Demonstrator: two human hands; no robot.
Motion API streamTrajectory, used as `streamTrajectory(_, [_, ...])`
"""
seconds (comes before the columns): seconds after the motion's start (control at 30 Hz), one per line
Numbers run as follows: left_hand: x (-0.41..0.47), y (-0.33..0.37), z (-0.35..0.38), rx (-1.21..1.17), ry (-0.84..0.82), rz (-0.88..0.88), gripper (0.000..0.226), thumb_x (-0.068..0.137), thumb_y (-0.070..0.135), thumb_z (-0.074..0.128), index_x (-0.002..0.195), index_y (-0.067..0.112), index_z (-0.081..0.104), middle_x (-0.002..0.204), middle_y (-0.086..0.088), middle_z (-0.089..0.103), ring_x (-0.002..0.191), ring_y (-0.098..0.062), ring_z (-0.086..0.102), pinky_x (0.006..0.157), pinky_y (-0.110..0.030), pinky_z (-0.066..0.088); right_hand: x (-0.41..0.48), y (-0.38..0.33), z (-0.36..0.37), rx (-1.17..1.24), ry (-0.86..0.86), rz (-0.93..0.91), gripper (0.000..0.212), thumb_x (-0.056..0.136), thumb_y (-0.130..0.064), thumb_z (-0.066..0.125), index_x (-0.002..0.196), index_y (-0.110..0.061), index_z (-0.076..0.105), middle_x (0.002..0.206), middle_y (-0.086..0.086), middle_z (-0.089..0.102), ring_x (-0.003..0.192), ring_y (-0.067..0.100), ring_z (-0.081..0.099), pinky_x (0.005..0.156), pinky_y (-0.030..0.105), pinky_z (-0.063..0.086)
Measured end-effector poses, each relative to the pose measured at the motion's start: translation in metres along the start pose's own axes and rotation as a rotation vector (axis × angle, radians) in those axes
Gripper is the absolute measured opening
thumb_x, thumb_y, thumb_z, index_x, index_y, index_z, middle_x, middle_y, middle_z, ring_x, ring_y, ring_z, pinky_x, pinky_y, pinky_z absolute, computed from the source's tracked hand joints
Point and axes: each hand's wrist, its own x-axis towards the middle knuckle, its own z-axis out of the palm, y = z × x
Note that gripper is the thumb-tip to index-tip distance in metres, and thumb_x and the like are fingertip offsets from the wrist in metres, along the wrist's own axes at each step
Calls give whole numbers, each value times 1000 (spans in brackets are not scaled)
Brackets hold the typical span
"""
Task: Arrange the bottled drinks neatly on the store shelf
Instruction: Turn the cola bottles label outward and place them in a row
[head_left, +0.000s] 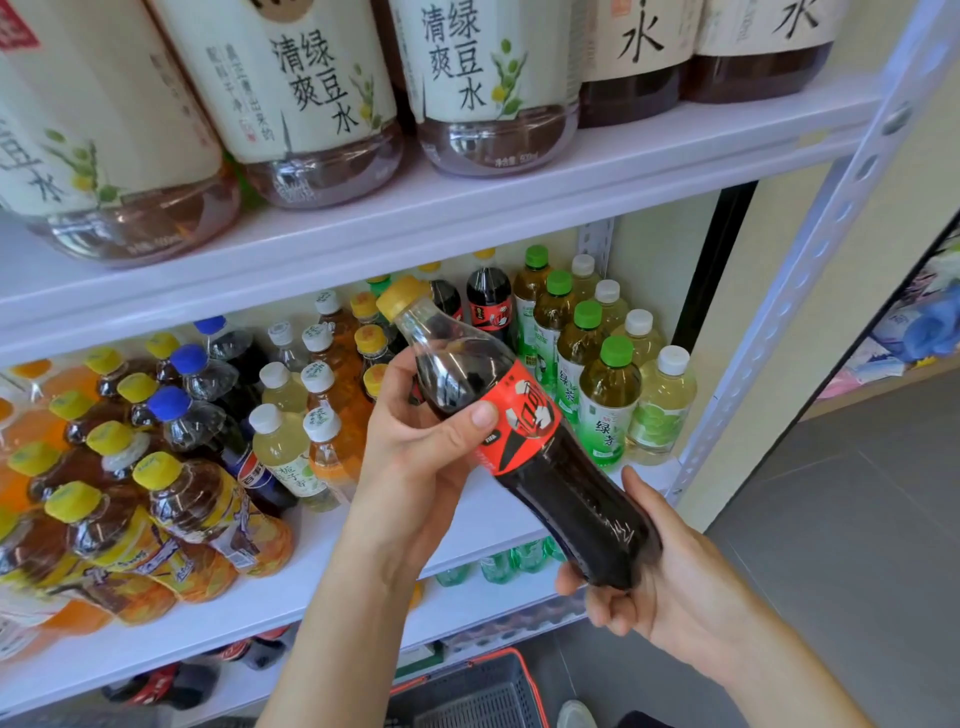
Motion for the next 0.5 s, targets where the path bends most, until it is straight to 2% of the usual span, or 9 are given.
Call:
streamTrajectory(0.1, [-1, -5, 2, 71, 58, 61, 94, 49, 15, 95, 129, 9, 46, 100, -9, 72, 89, -26, 71, 77, -42, 58, 4, 1, -3, -78, 70, -150, 52, 87, -57, 58, 126, -24, 62, 114, 21, 69, 84, 36, 72, 50, 31, 55])
streamTrajectory(0.17, [0, -7, 3, 140, 90, 99, 86, 54, 9, 87, 130, 12, 49, 104, -11, 72, 94, -29, 69, 84, -48, 56, 6, 2, -4, -237, 120, -258, 48, 81, -54, 72, 123, -38, 56, 121, 10, 68, 104, 35, 68, 63, 34, 58])
streamTrajectory(0.23, [-1, -7, 4, 162, 101, 101, 79, 59, 8, 84, 131, 13, 51, 106, -12, 71, 99, -31, 68, 88, -50, 55, 9, 5, -6, -424, 189, -330, 55, 71, -43, 81, 119, -44, 54, 117, 4, 69, 104, 31, 69, 75, 34, 59])
streamTrajectory(0.33, [0, -6, 4, 200, 40, 81, 56, 71, 7, 81, 122, 13, 58, 103, -10, 70, 97, -28, 67, 83, -42, 55, 11, 11, -8, -555, 287, -434, 65, 64, -35, 85, 120, -43, 52, 107, -2, 72, 93, 25, 72, 83, 36, 58])
streamTrajectory(0.43, [3, 4, -1, 350, 71, 41, 30, 82, 32, 68, 111, 24, 68, 103, -7, 72, 97, -23, 68, 86, -41, 53, 14, 15, -10, -655, 415, -518, 67, 58, -30, 85, 114, -41, 51, 97, -6, 71, 85, 16, 71, 77, 31, 54])
streamTrajectory(0.5, [6, 9, -5, 555, 72, 44, 30, 87, 43, 61, 111, 27, 70, 105, -4, 74, 102, -23, 69, 93, -45, 52, 16, 17, -12, -729, 499, -567, 66, 58, -23, 85, 110, -40, 50, 95, -14, 68, 81, 10, 69, 73, 24, 54])
